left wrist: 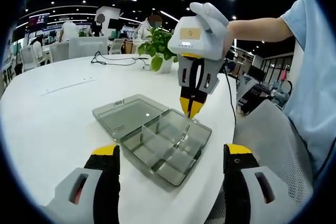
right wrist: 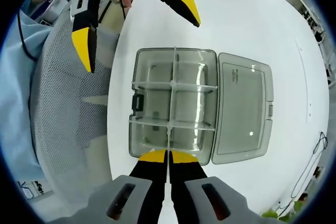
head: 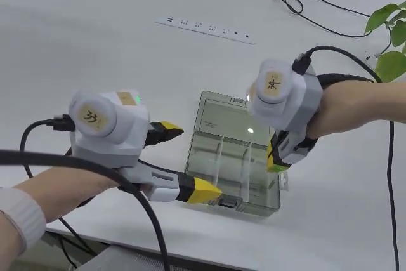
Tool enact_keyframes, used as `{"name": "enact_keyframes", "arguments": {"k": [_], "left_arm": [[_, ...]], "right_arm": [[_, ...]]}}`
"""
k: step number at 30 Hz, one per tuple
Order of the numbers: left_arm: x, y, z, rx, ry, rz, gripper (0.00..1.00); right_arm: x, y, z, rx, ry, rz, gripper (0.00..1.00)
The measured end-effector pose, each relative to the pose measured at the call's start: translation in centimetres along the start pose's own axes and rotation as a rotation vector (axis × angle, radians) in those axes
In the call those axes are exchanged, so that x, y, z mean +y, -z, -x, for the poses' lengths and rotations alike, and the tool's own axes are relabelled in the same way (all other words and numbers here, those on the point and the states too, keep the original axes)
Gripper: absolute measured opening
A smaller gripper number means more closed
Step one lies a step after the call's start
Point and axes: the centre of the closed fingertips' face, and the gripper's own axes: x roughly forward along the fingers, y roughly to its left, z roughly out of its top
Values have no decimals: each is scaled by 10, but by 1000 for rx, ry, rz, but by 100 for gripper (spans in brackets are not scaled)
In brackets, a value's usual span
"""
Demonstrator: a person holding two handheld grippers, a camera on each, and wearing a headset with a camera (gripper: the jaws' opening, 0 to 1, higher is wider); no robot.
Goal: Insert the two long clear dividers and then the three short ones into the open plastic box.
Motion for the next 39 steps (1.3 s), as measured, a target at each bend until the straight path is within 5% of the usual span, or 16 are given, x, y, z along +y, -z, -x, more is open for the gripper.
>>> {"name": "enact_keyframes", "arguments": {"k": [39], "left_arm": [[2,-1,1,1,-5,-6,82]], "right_arm": [[-2,3,-32,16,55,-46,2]]}}
